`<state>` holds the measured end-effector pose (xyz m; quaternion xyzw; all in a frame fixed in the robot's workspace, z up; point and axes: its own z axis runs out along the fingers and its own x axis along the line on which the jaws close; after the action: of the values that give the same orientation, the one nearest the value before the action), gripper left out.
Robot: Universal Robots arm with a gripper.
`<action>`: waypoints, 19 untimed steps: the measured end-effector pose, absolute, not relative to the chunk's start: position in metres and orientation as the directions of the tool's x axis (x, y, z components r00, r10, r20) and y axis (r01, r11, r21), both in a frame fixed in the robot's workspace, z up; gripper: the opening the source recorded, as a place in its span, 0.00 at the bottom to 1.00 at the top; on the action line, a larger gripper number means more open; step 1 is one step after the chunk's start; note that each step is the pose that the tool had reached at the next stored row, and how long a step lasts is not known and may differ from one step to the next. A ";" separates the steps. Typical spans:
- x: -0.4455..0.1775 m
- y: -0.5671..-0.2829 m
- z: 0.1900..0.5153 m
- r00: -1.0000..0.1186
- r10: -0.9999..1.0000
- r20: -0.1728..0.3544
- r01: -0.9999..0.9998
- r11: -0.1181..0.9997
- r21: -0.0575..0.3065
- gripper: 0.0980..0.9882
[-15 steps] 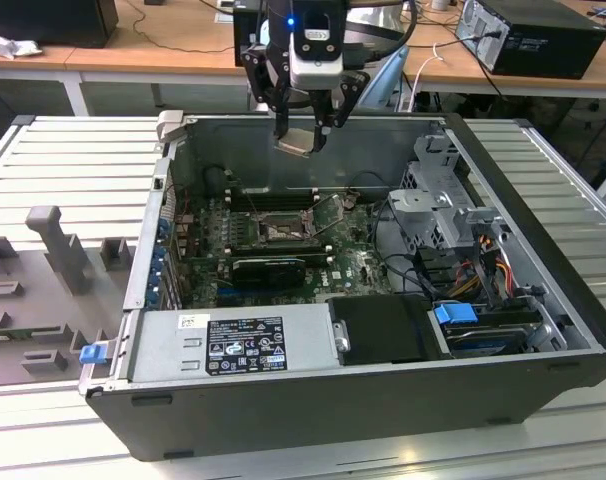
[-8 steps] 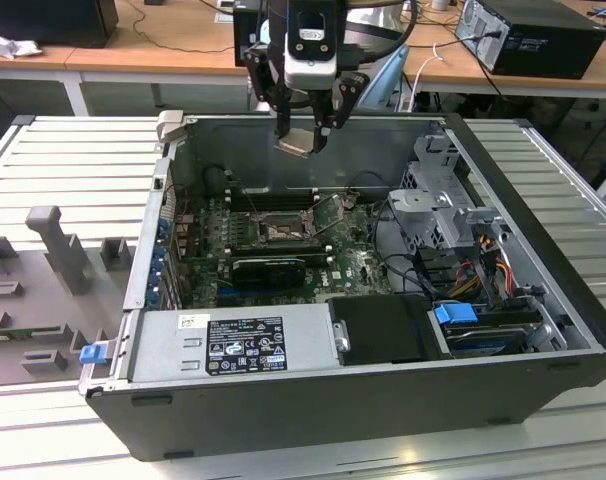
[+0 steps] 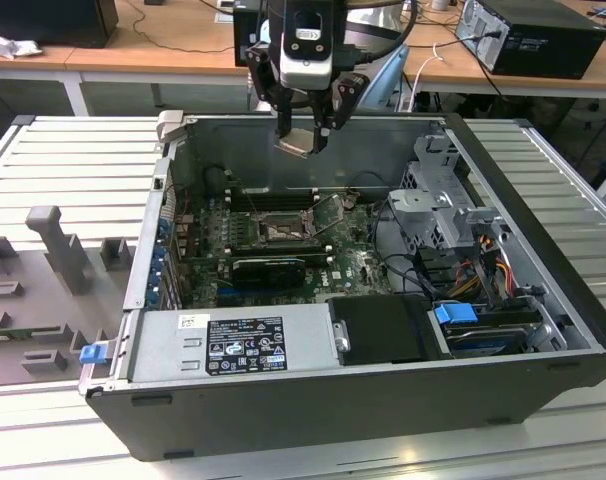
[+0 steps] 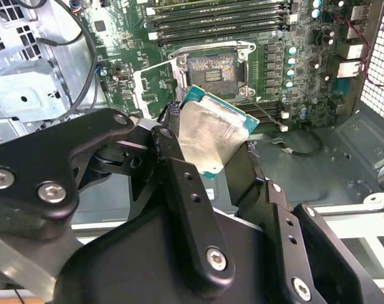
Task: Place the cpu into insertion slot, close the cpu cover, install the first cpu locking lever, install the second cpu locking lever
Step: 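Place the cpu into insertion slot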
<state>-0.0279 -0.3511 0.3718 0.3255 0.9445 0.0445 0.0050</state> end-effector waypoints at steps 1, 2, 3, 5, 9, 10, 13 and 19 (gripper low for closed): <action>-0.028 -0.351 0.372 -0.785 0.620 0.019 0.619 0.781 0.087 0.48; -0.028 -0.351 0.372 -0.782 0.623 0.020 0.622 0.778 0.087 0.48; -0.028 -0.351 0.372 -0.779 0.626 0.019 0.625 0.775 0.087 0.48; -0.028 -0.351 0.372 -0.776 0.631 0.019 0.630 0.772 0.087 0.48; -0.028 -0.351 0.372 -0.767 0.642 0.019 0.641 0.763 0.087 0.48; -0.028 -0.351 0.372 -0.762 0.647 0.019 0.646 0.758 0.087 0.48; -0.028 -0.351 0.372 -0.750 0.661 0.019 0.660 0.746 0.087 0.48; -0.028 -0.351 0.372 -0.733 0.680 0.019 0.679 0.729 0.087 0.48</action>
<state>-0.0279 -0.3511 0.3718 0.3654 0.9298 0.0442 0.0069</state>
